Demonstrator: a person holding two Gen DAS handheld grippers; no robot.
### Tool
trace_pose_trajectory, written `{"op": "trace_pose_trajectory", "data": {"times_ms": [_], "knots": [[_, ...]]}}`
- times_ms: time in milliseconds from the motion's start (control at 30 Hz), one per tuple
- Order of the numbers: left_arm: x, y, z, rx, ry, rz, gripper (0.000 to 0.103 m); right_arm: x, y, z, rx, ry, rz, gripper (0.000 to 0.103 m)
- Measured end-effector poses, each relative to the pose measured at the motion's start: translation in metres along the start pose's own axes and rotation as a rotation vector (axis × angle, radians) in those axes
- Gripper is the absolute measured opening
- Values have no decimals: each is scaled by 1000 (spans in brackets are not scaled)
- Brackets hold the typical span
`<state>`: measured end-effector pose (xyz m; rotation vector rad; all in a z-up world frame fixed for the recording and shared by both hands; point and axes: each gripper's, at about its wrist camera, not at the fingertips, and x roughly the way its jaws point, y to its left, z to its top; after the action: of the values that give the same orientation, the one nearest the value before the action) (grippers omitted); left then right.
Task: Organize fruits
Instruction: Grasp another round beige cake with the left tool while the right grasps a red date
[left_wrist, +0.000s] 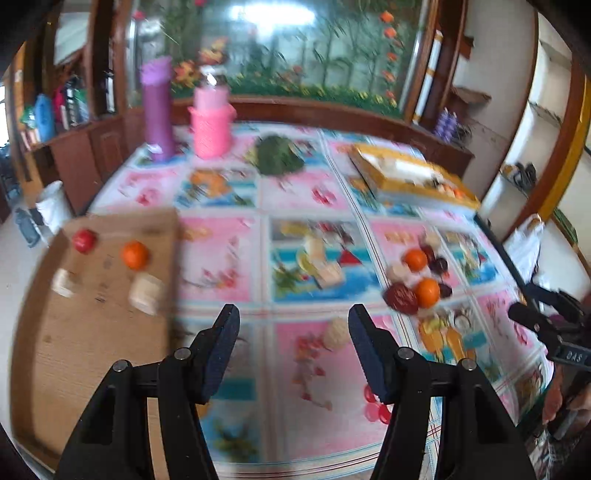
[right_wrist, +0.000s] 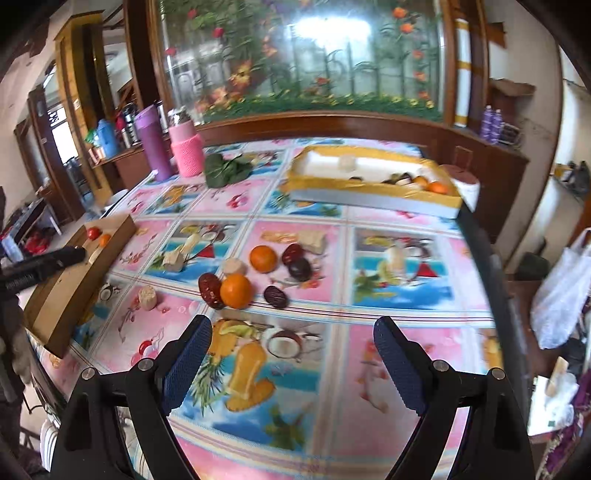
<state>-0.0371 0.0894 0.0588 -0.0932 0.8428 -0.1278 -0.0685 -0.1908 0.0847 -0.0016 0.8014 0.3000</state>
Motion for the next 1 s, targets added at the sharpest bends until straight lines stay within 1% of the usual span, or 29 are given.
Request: {"op": "trace_pose_trajectory", "data": {"times_ms": [67,100,133,167,200,233,267,433,533,633,700,733,800,867,1000], "knots": [[6,-8,-11,8,36,-17,60,17,0,2,-2,15,28,91],[11,-10,-13,14,51,-22,60,26,0,3,0,25,36,89],[19,-13,-13,22,63,-25,60,33,-1,4,2,35,39,81],[17,-12,-12,29,73,-26,60,42,-2,6,1,50,44,71],[22,-14,-13,34,80,-29,60,50,-4,7,-1,70,52,66],[25,-14,-13,38,87,-36,60,55,-5,10,-3,85,58,56],[26,-12,-12,41,93,-44,60,62,-6,11,-9,100,63,52],[37,-12,-13,56,119,-67,60,80,-3,14,-41,122,91,52],[42,-15,-15,74,133,-75,58,90,-1,14,-53,142,91,52],[45,-20,-16,102,127,-56,50,98,1,14,-58,152,87,52],[45,-22,-17,118,122,-39,37,101,3,15,-64,155,83,52],[45,-23,-18,123,119,-31,35,102,3,15,-67,153,79,52],[44,-22,-18,119,117,-34,26,103,5,16,-75,147,67,49],[44,-19,-18,108,118,-33,26,104,6,17,-81,153,65,39],[37,-13,-19,77,112,-36,26,107,12,13,-113,161,33,27]]}}
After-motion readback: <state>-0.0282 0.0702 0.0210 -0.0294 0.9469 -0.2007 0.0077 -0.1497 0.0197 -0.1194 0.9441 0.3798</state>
